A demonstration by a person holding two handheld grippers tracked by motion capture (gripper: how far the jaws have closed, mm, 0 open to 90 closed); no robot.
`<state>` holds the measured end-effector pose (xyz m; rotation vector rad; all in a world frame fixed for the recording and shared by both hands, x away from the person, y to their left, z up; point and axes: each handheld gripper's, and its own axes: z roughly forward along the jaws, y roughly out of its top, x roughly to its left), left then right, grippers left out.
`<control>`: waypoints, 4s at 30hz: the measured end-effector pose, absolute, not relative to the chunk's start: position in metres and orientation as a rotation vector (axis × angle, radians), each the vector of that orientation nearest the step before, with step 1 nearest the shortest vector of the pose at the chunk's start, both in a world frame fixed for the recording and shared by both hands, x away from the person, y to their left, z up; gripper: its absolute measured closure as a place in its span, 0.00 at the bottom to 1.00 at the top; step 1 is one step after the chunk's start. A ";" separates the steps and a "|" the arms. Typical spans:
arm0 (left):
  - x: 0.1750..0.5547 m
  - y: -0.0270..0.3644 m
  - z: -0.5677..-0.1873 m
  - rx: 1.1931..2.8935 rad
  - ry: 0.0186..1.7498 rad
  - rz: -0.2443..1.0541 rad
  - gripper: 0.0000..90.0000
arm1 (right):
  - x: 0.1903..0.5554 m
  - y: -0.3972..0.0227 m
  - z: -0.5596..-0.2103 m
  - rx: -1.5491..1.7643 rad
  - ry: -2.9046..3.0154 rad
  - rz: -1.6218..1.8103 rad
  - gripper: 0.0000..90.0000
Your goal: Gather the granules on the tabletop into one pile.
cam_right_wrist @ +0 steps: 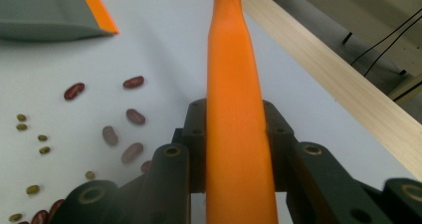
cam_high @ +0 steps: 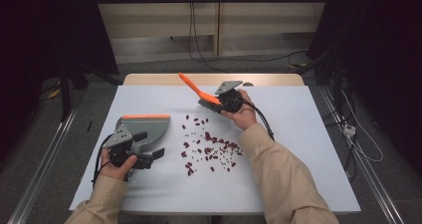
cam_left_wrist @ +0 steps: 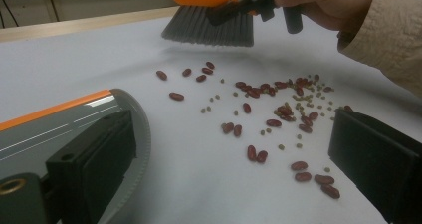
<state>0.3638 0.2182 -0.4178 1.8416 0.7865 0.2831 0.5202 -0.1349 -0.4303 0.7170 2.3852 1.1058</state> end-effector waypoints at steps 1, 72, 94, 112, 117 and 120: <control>0.363 0.218 -0.418 1.839 0.786 0.283 0.05 | 0.520 -0.132 -0.432 0.701 2.417 1.081 0.79; 0.362 0.219 -0.417 1.846 0.787 0.292 0.05 | 0.479 -0.094 -0.433 0.225 2.681 1.150 0.79; 0.360 0.216 -0.417 1.866 0.764 0.288 0.05 | 0.433 -0.115 -0.427 0.215 2.685 1.217 0.79; 0.361 0.217 -0.420 1.870 0.770 0.274 0.05 | 0.457 -0.079 -0.435 0.223 2.634 1.204 0.79; 0.359 0.216 -0.419 1.878 0.763 0.270 0.05 | 0.444 -0.087 -0.434 0.203 2.679 1.241 0.79; 0.359 0.216 -0.420 1.882 0.758 0.270 0.05 | 0.435 -0.092 -0.433 0.178 2.694 1.255 0.79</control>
